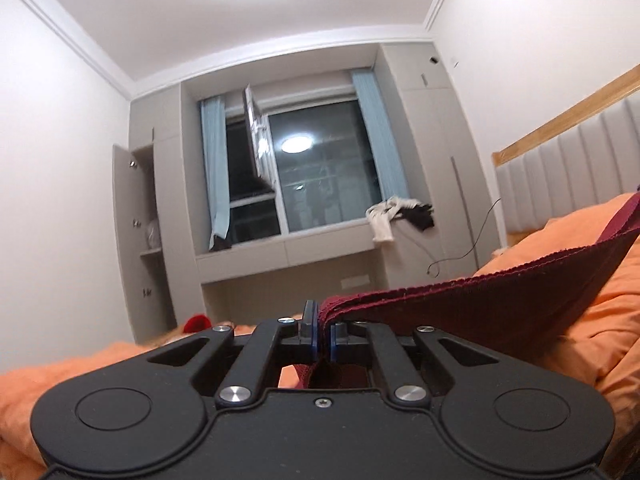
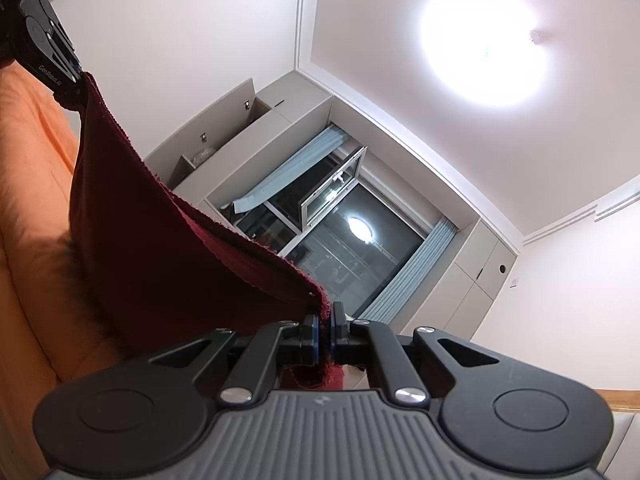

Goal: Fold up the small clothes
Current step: 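Grasp the side edge with the left gripper while the right gripper folds it over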

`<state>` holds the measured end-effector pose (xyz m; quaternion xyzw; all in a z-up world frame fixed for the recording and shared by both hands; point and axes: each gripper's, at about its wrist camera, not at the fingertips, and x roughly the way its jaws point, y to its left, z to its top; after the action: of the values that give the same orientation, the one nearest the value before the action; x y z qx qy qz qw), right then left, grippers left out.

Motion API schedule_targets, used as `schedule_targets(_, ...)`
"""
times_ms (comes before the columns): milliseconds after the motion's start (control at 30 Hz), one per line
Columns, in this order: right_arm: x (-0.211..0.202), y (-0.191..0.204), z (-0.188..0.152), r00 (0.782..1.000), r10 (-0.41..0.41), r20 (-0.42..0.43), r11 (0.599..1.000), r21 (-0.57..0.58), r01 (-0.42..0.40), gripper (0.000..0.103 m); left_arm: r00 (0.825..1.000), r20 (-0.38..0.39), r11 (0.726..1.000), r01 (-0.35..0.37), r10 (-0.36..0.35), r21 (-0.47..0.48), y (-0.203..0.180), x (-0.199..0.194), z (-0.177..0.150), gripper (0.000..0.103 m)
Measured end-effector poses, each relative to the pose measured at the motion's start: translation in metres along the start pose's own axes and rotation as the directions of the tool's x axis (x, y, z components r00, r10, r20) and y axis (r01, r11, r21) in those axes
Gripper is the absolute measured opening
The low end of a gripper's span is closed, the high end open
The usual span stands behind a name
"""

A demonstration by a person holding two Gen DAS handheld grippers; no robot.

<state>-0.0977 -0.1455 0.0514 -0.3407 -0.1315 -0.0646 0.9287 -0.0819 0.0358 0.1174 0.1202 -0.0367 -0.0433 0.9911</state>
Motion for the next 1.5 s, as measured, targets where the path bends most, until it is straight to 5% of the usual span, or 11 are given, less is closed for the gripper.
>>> schedule_targets(267,0.057,-0.009,-0.016,1.0,0.011,-0.027,0.997,0.072,-0.009,0.005,0.999,-0.048,1.0,0.007,-0.008,-0.019,-0.001,0.042,0.017,0.005)
schedule_targets(633,0.227,-0.01,-0.054,0.974,0.137,-0.178,0.983,0.149,-0.111,0.006,0.98,-0.192,0.999,-0.045,0.046,0.009,-0.001,0.213,0.015,0.006)
schedule_targets(1100,0.353,0.04,-0.135,0.867,0.318,-0.384,0.943,0.219,-0.25,0.006,0.877,-0.48,0.997,-0.035,0.001,-0.063,0.017,0.392,-0.066,0.007)
schedule_targets(1400,0.376,0.061,-0.156,0.8,0.364,-0.478,0.928,0.257,-0.269,0.011,0.803,-0.593,0.99,-0.024,-0.065,-0.14,0.021,0.432,-0.114,0.013)
schedule_targets(1500,0.377,0.061,-0.16,0.79,0.367,-0.492,0.926,0.272,-0.261,0.022,0.797,-0.6,0.989,-0.024,-0.07,-0.147,0.02,0.429,-0.121,0.017)
